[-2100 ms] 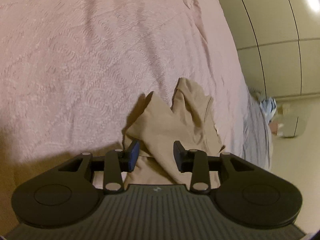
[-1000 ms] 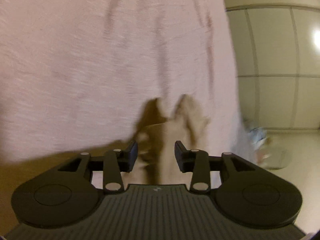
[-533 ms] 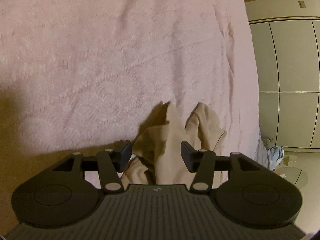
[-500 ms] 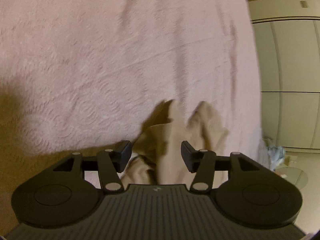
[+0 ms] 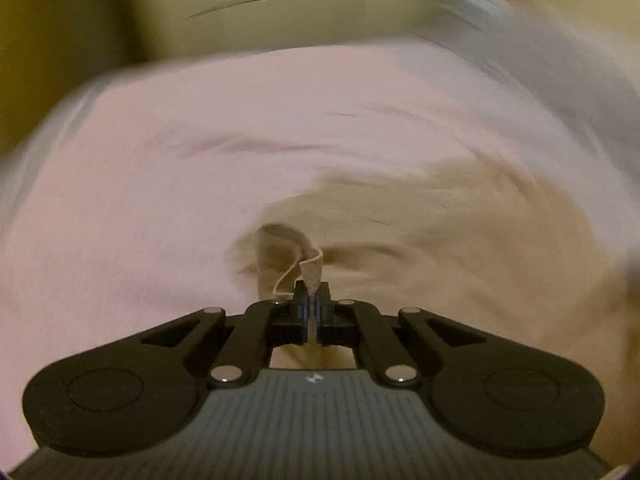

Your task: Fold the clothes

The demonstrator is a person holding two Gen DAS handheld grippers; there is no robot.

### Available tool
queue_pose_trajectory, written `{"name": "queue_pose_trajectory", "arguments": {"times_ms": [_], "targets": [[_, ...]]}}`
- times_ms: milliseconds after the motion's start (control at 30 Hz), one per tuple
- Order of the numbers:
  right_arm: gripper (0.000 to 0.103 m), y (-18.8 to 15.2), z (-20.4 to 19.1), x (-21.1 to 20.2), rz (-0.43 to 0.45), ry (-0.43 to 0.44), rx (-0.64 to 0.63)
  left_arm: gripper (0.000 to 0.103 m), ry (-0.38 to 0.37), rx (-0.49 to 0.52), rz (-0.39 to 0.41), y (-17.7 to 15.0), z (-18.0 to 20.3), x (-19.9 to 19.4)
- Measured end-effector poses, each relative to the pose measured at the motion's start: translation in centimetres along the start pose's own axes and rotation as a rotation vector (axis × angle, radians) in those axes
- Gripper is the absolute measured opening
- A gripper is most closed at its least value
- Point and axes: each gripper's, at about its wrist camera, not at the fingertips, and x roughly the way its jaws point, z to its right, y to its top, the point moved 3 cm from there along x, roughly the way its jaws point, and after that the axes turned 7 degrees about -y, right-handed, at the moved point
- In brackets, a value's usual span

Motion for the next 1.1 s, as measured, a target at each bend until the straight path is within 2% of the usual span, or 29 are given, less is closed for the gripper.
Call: {"name": "queue_pose_trajectory", "arguments": {"times_ms": [67,133,200,233,267,333,400,467,567,600,667,700,833,900,967,1033,1067,1100], "targets": [[0.017,-0.2,0.6,0.0,-0.008,-0.007,0.022,0.004,-0.048,0.287,-0.072,-1.0,4.5,1.2],[0.017,-0.3,1.2,0.2,-0.022,-0.027,0.033,0.005,-0.048,0.407,-0.138,-3.1,6.3,1.8],[0.017,-0.5,1.7,0.1,-0.029,-0.049,0.032,0.008,-0.086,0.317,-0.149,-3.0,5.5,1.7],[0.017,-0.6,2.1,0.0,-0.029,-0.057,0.033,0.008,-0.146,0.218,-0.164,-2.8,4.2,0.7],[0.017,-0.7,2.5,-0.1,-0.029,-0.066,0.035,0.013,-0.211,0.113,-0.172,-2.5,3.1,0.0],[0.018,-0.8,3.4,-0.3,-0.025,-0.069,0.061,0.015,-0.345,-0.13,-0.136,-1.2,0.5,-2.3],[0.018,-0.7,4.2,-0.5,-0.015,-0.063,0.098,0.011,-0.403,-0.313,-0.074,-0.7,-2.0,-3.8],[0.018,-0.4,4.8,-0.4,0.0,-0.049,0.133,0.011,-0.356,-0.329,-0.049,0.5,-2.8,-2.8],[0.018,0.0,5.1,0.5,0.03,-0.011,0.187,0.01,-0.308,-0.268,-0.103,-0.4,-1.8,1.1],[0.019,-0.1,5.3,1.2,0.023,0.003,0.205,0.011,-0.292,-0.248,-0.121,-0.7,-1.5,2.3],[0.019,-0.7,5.5,2.9,-0.052,-0.031,0.203,0.01,-0.254,-0.207,-0.137,-1.3,-0.9,3.8],[0.019,-1.0,5.6,3.8,-0.091,-0.05,0.201,0.011,-0.248,-0.213,-0.122,-1.1,-0.8,3.2],[0.019,-0.4,5.4,0.8,0.018,-0.037,0.166,0.011,-0.211,-0.285,-0.041,-0.8,-1.5,0.5],[0.02,-0.6,5.4,0.6,0.015,-0.028,0.151,0.014,-0.191,-0.256,-0.084,-1.5,-1.2,0.9],[0.02,-1.4,5.0,2.1,-0.06,-0.038,0.115,0.017,-0.131,-0.214,-0.186,-3.0,-0.9,2.4],[0.02,-2.2,4.8,3.0,-0.092,-0.059,0.077,0.017,-0.115,-0.249,-0.165,-2.7,-1.0,1.0],[0.02,-2.1,4.7,2.0,-0.071,-0.051,0.065,0.016,-0.11,-0.264,-0.14,-2.4,-1.0,-0.2],[0.02,-1.9,4.7,1.0,-0.048,-0.041,0.055,0.02,-0.105,-0.278,-0.115,-2.0,-0.9,-1.4]]}}
